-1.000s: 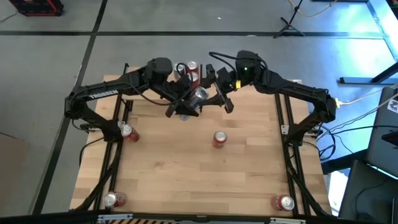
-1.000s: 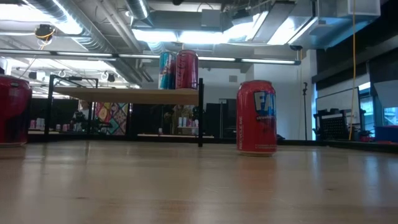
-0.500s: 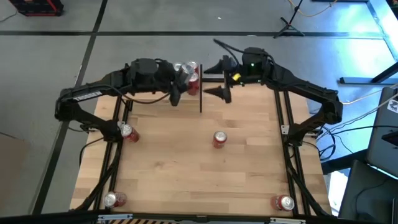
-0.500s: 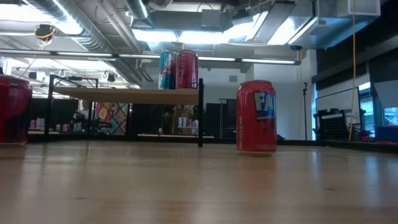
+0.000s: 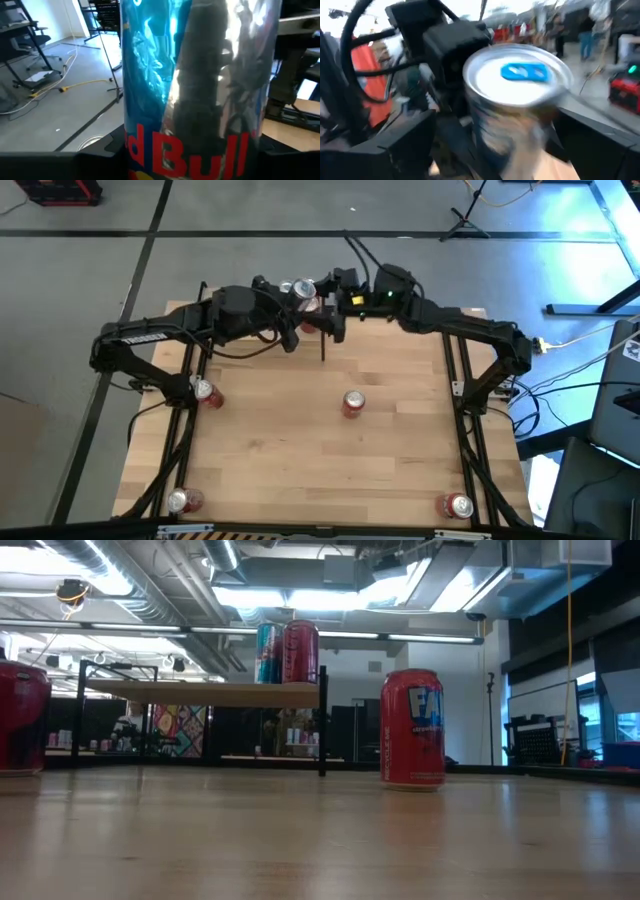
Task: Place canned beverage on shelf
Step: Put the blue soda can on the shelf aligned with the other blue soda can, then put the top red soda can on the shelf
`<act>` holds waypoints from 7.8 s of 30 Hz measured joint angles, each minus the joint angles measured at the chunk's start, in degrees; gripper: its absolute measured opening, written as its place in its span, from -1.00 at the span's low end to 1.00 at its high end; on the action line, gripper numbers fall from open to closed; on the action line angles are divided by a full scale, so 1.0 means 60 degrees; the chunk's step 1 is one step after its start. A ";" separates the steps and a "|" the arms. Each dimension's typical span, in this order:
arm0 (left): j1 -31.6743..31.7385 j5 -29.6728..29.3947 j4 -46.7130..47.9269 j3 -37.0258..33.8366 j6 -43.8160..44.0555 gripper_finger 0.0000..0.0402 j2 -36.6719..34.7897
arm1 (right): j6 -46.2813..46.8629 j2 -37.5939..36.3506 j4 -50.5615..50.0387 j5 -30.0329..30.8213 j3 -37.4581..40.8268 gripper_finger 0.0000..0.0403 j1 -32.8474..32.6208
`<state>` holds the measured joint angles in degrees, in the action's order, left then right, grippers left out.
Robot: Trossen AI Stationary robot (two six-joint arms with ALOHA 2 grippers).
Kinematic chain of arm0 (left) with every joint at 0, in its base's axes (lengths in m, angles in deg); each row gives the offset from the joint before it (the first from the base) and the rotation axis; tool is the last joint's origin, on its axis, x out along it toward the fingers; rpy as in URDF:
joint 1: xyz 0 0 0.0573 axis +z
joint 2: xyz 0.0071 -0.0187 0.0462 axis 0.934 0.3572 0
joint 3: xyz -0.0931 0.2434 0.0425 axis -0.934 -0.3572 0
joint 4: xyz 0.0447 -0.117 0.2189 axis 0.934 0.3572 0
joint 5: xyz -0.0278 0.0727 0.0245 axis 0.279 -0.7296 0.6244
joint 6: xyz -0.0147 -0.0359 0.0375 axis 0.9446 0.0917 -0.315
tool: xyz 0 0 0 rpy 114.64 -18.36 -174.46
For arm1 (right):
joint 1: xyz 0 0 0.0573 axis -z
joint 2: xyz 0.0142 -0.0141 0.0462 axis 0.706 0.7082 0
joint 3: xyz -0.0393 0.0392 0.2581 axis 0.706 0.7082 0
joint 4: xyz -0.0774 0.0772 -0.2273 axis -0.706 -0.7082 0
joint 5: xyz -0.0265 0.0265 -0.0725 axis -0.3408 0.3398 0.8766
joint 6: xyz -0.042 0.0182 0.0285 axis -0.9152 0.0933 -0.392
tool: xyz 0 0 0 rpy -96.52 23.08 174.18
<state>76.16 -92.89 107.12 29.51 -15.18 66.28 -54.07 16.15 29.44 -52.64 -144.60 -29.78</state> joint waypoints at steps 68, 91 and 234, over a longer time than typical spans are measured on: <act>0.1129 0.9479 -0.0378 0.0000 0.2982 0.25 -0.0004 | -0.0464 -0.0005 0.0315 -0.5177 -0.0004 -0.01 -0.0051; 0.1208 0.9965 -0.0750 0.0004 0.3169 0.38 0.0285 | -0.0553 0.0188 0.0542 -0.4935 -0.0015 -0.01 -0.0084; 0.4503 0.7854 -0.4642 -0.5132 0.0265 0.35 -0.3370 | 0.0335 -0.1170 -0.5326 -0.3848 -0.0004 0.90 0.1290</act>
<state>103.19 -45.77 79.26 -1.28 -13.59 46.06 -52.06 9.13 -2.52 -75.73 -144.63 -22.04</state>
